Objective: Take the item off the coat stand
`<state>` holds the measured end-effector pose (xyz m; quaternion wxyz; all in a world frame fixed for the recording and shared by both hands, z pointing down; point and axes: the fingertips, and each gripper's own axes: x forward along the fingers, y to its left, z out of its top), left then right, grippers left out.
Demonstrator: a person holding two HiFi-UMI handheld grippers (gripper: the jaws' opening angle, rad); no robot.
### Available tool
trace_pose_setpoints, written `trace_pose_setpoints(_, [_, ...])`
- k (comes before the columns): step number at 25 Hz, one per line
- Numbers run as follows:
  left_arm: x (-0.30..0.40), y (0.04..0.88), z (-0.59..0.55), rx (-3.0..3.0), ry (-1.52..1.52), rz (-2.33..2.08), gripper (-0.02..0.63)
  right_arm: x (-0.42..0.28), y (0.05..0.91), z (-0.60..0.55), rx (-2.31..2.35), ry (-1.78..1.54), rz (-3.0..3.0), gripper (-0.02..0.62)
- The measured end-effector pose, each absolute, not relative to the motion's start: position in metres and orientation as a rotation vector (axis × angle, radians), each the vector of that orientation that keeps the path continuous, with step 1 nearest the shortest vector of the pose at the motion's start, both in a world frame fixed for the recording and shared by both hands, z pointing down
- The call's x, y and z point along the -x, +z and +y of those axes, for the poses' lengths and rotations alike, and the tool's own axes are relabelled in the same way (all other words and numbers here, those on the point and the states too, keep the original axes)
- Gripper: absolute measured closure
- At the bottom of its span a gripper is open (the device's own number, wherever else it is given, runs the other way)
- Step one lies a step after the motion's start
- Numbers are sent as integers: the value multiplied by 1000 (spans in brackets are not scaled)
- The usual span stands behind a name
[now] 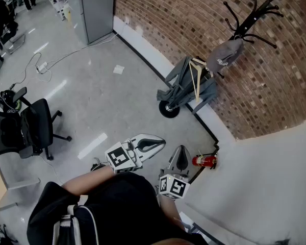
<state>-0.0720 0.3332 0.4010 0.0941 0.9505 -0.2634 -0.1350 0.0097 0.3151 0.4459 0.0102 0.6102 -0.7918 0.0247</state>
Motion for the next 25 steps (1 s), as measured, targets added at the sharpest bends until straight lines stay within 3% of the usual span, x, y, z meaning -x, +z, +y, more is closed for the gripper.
trace_pose_setpoints(25, [73,414,324,-2758,-422,-897,586,-40,450,319,-2010,122,-2523,575])
